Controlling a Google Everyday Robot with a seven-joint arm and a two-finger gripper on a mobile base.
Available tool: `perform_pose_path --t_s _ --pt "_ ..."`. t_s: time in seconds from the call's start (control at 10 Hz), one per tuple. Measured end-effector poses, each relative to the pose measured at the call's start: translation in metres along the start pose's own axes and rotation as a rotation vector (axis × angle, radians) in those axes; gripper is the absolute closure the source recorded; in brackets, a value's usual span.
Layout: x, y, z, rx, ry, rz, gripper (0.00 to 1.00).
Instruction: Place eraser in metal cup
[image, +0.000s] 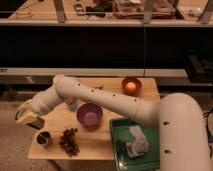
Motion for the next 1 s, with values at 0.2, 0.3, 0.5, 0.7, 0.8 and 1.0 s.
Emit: perform_pose_path --t_s 0.2,0.3,0.5,0.7,0.8,1.0 --pt "-0.016 -0.022 0.014 0.015 0.029 -0.050 0.95" --pt "-0.020 -0.026 0.017 0.025 0.039 -0.062 0.95" --pt "-0.022 -0.025 0.022 0.044 0.044 -0.073 0.95" --pt "-0.029 -0.023 0.030 0.068 0.047 -0.084 0.95" --pt "-0.032 -0.022 0.031 0.071 0.047 -0.087 0.95" --pt "-0.038 -0.021 0.034 0.080 0.048 -0.096 0.95"
